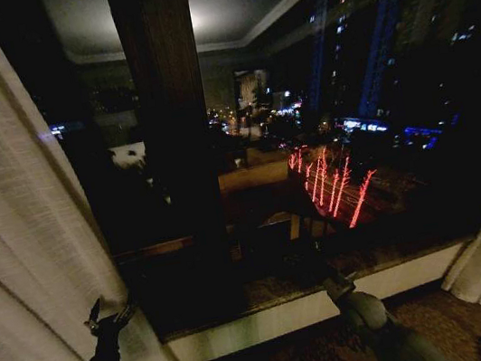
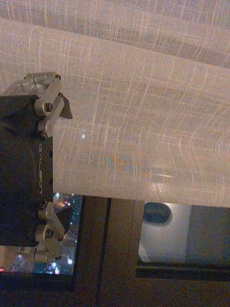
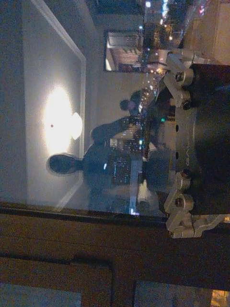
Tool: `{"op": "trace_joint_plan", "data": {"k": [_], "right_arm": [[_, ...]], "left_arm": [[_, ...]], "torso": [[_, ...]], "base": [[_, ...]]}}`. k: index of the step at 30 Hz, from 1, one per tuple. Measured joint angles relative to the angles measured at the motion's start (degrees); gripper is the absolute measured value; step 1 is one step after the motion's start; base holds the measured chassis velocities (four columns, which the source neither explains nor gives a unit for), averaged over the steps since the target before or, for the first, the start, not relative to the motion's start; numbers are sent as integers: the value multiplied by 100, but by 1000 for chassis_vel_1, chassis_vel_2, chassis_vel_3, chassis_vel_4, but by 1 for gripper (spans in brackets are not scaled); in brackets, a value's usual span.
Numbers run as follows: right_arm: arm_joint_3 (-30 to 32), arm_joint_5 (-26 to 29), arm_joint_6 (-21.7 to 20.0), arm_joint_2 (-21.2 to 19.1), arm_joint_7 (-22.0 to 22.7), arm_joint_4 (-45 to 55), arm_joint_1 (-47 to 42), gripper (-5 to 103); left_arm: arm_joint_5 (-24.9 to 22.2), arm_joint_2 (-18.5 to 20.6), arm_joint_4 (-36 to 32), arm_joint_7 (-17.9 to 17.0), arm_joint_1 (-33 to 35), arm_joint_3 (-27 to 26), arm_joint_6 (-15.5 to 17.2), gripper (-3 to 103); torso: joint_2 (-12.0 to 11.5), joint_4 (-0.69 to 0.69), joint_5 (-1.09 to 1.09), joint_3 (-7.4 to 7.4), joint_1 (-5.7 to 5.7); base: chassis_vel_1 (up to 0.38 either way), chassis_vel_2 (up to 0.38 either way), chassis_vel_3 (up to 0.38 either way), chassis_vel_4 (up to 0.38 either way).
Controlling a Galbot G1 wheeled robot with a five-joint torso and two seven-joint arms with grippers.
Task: Open the curtains by pulling them apart, changing their state from closed to fully open.
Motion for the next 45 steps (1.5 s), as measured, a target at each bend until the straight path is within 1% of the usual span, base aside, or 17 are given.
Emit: {"op": "trace_joint_plan", "data": {"k": [45], "right_arm": [[0, 0, 0, 0, 0, 0, 0, 100]], "left_arm": [[0, 0, 0, 0, 0, 0, 0, 100]], "torso": [[0, 0, 0, 0, 0]], "base": [[0, 0, 0, 0]]}}
